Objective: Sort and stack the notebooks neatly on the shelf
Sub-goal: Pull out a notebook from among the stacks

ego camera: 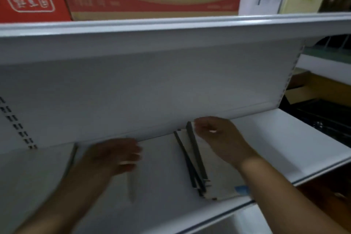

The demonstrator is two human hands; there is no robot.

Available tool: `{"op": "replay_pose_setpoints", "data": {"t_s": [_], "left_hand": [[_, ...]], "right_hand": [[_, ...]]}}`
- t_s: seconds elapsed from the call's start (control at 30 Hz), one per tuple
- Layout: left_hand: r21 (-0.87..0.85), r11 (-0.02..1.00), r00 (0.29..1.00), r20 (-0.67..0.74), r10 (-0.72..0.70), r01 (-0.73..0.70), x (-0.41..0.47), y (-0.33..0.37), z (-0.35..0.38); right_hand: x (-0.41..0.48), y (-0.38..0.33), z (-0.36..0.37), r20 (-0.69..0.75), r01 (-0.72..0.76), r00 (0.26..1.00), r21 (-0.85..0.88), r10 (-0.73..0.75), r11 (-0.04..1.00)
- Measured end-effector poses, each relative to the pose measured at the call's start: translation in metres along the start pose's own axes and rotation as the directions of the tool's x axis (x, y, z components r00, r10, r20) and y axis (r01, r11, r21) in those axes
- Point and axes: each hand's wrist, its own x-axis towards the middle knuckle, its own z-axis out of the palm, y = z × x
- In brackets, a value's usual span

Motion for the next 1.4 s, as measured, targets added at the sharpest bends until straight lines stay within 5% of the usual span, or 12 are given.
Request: {"op": "replay_pose_setpoints", "data": {"t_s": [0.1, 0.23, 0.4, 0.63, 0.8, 0.93, 1.1, 1.2, 1.3, 1.4], "left_hand": [[0.123, 0.977, 0.985, -0.031, -0.169, 0.172, 0.015, 0.009, 0.094], [0.297, 0.896, 0.944, -0.09, -0.318, 0.33, 0.048, -0.008, 0.138], [0.314, 0.857, 0.912, -0.153, -0.38, 0.409, 0.067, -0.014, 0.159], [-0.216, 0.84, 0.811, -0.229, -0.539, 0.497, 0.076, 0.007, 0.164], [-0.118, 0.816, 0.808, -0.114, -0.578, 0.566, 0.074, -0.004, 0.182], [-0.09, 0.888, 0.87, -0.176, -0.46, 0.451, 0.065, -0.008, 0.194], [-0.122, 0.966, 0.908, -0.331, -0.255, 0.227, 0.023, 0.03, 0.139], [-0.111, 0.981, 0.903, -0.384, -0.19, 0.159, -0.001, 0.061, 0.09], [-0.152, 0.981, 0.88, -0.442, -0.174, 0.118, -0.019, 0.075, 0.055], [-0.19, 0.973, 0.849, -0.484, -0.212, 0.135, -0.027, 0.068, 0.037]], "right_hand": [[0.009, 0.044, -0.06, -0.06, -0.185, 0.982, -0.134, 0.178, 0.974], [0.007, 0.099, -0.082, 0.144, -0.38, 0.902, -0.19, 0.408, 0.906], [0.003, 0.117, -0.081, 0.281, -0.314, 0.904, -0.074, 0.322, 0.947], [-0.002, 0.125, -0.083, 0.24, -0.306, 0.922, -0.022, 0.302, 0.952], [-0.003, 0.135, -0.09, 0.231, -0.355, 0.918, 0.115, 0.323, 0.928], [-0.003, 0.129, -0.091, 0.233, -0.337, 0.926, 0.156, 0.297, 0.928], [0.014, 0.107, -0.071, 0.036, -0.067, 0.997, 0.089, 0.064, 0.994], [0.019, 0.086, -0.03, 0.032, 0.282, 0.959, -0.087, -0.28, 0.956], [0.021, 0.084, 0.02, 0.388, 0.608, 0.771, -0.215, -0.504, 0.764], [0.016, 0.077, 0.048, 0.766, 0.735, 0.583, -0.357, -0.269, 0.577]]}}
